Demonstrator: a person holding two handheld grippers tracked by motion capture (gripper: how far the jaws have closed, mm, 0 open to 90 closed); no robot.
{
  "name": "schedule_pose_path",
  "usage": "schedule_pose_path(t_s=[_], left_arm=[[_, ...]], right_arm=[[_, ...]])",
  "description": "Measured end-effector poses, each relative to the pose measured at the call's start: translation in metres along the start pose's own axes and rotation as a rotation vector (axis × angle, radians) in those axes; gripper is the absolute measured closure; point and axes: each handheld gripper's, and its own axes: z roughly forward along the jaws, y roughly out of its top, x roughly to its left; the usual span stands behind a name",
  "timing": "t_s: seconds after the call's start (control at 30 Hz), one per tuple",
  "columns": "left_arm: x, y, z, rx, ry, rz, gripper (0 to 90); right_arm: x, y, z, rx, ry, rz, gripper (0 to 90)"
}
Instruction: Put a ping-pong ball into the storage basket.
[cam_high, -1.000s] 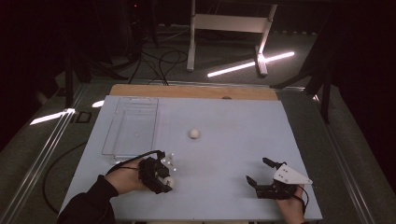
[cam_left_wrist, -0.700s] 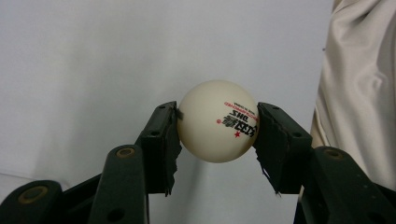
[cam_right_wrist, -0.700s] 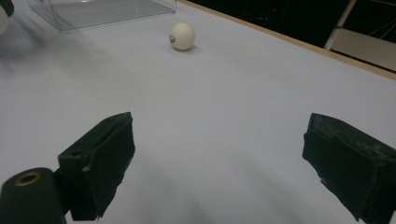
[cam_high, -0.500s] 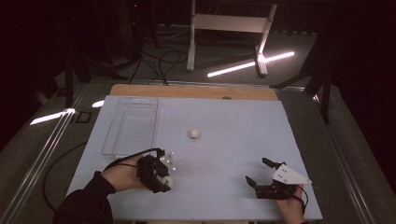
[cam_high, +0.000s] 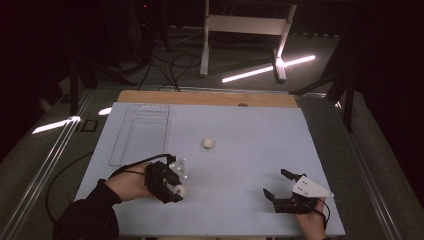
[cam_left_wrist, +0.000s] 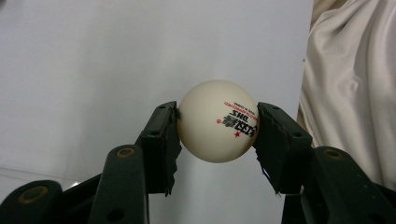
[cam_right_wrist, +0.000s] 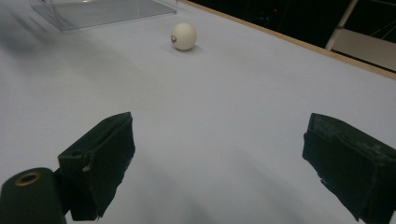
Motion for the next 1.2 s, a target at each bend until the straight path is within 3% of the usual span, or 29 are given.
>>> schedule_pose_path(t_s=[0.67, 1.2], left_arm=[[0.002, 0.007, -0.024, -0.02, 0.026, 0.018, 52.1], [0.009, 0.011, -0.043, -0.052, 0.052, 0.0, 52.1]], right_arm=[[0.001, 0.001, 0.0, -0.004, -0.001, 0.004, 9.3], [0.002, 0.003, -0.002, -0.007, -0.004, -0.016, 9.3]])
